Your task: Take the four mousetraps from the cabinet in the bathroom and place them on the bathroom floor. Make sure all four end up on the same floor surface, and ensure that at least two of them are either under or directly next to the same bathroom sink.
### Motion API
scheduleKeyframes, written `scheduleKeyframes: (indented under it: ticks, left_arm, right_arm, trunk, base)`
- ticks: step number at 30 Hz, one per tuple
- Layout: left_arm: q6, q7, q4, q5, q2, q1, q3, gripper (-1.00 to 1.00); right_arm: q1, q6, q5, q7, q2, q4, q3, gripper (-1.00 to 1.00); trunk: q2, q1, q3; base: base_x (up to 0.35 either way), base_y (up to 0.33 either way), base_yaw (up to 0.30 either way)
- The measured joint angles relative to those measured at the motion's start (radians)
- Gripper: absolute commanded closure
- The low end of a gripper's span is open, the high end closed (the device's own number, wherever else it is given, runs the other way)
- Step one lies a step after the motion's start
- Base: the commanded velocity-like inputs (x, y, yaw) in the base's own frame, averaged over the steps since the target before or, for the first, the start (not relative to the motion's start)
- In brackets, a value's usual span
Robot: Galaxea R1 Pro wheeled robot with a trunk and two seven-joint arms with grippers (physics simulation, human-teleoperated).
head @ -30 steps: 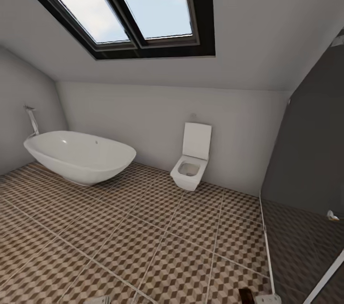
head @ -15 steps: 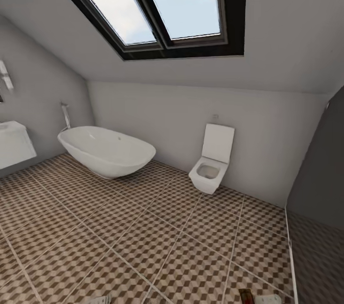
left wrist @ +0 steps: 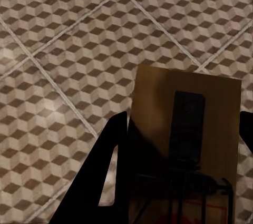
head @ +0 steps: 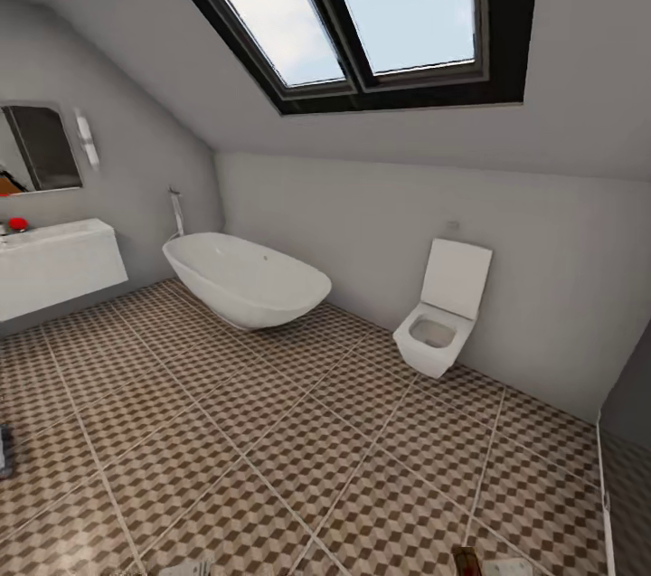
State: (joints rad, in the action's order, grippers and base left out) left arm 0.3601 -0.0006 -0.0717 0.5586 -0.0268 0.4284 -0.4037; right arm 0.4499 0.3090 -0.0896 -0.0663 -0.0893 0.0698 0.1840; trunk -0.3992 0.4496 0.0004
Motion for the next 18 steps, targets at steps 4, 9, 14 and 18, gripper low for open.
scheduleKeyframes:
  ticks: [4, 9, 14, 18]
  left_arm:
    - [0.000, 0.000, 0.000, 0.000, 0.000, 0.000, 0.000, 1.00]
    - [0.000, 0.000, 0.000, 0.000, 0.000, 0.000, 0.000, 1.00]
    - [0.000, 0.000, 0.000, 0.000, 0.000, 0.000, 0.000, 1.00]
    - [0.000, 0.000, 0.000, 0.000, 0.000, 0.000, 0.000, 1.00]
  right_arm:
    - [0.000, 0.000, 0.000, 0.000, 0.000, 0.000, -0.001, 1.00]
    - [0.000, 0.000, 0.000, 0.000, 0.000, 0.000, -0.001, 1.00]
    - [0.000, 0.000, 0.000, 0.000, 0.000, 0.000, -0.001, 1.00]
    - [0.000, 0.000, 0.000, 0.000, 0.000, 0.000, -0.001, 1.00]
  trunk:
    - [0.000, 0.000, 0.000]
    - [0.000, 0.000, 0.000]
    - [0.000, 0.000, 0.000]
    - [0.000, 0.000, 0.000]
  base:
    - [0.000, 0.000, 0.298]
    - [0.000, 0.000, 0.298]
    - [0.000, 0.000, 0.298]
    - [0.000, 0.000, 0.298]
